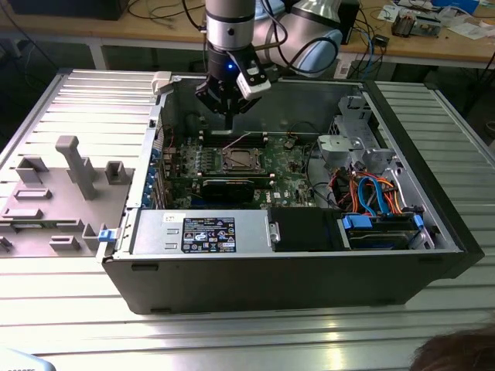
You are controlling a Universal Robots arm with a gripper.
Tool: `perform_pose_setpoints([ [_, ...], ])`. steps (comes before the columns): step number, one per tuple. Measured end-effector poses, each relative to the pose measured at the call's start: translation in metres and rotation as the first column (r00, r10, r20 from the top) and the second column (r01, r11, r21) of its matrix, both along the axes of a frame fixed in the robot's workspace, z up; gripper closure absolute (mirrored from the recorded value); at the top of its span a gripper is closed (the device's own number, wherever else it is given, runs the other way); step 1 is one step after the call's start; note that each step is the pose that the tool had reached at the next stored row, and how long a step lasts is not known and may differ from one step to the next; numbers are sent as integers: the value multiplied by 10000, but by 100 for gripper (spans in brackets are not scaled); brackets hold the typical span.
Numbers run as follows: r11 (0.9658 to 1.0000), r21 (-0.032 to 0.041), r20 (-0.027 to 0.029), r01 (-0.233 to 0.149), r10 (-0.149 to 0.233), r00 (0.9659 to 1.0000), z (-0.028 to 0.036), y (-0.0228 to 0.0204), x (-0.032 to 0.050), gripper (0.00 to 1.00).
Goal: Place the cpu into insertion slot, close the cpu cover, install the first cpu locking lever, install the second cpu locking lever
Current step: 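Install the first cpu locking lever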
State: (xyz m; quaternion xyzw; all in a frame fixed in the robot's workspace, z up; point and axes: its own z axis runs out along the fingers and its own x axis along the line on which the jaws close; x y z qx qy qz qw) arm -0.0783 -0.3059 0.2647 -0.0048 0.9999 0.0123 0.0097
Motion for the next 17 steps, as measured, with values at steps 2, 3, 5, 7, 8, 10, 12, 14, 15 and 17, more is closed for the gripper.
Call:
perform_pose_setpoints([
  [2, 10000, 1, 0, 0, 0, 10000, 0, 0, 20, 89],
  [3, 10000, 0, 0, 0, 0, 10000, 0, 0, 30, 89],
  [5, 10000, 1, 1, 0, 0, 10000, 0, 0, 54, 89],
  [7, 10000, 0, -7, 1, -1, 10000, -1, 0, 84, 89],
  [8, 10000, 1, -33, 0, 0, 10000, -14, 0, 100, 89],
  [10, 9999, 3, -49, -113, 113, 9999, -79, 1, 101, 89],
  [12, 9995, 7, -50, -313, 313, 9995, -120, 2, 93, 89],
  [14, 9993, 14, -48, -362, 363, 9993, -153, 8, 78, 89],
  [15, 9993, 14, -50, -362, 362, 9993, -169, 13, 77, 89],
  [17, 9993, 15, -49, -362, 362, 9993, -236, 38, 77, 89],
])
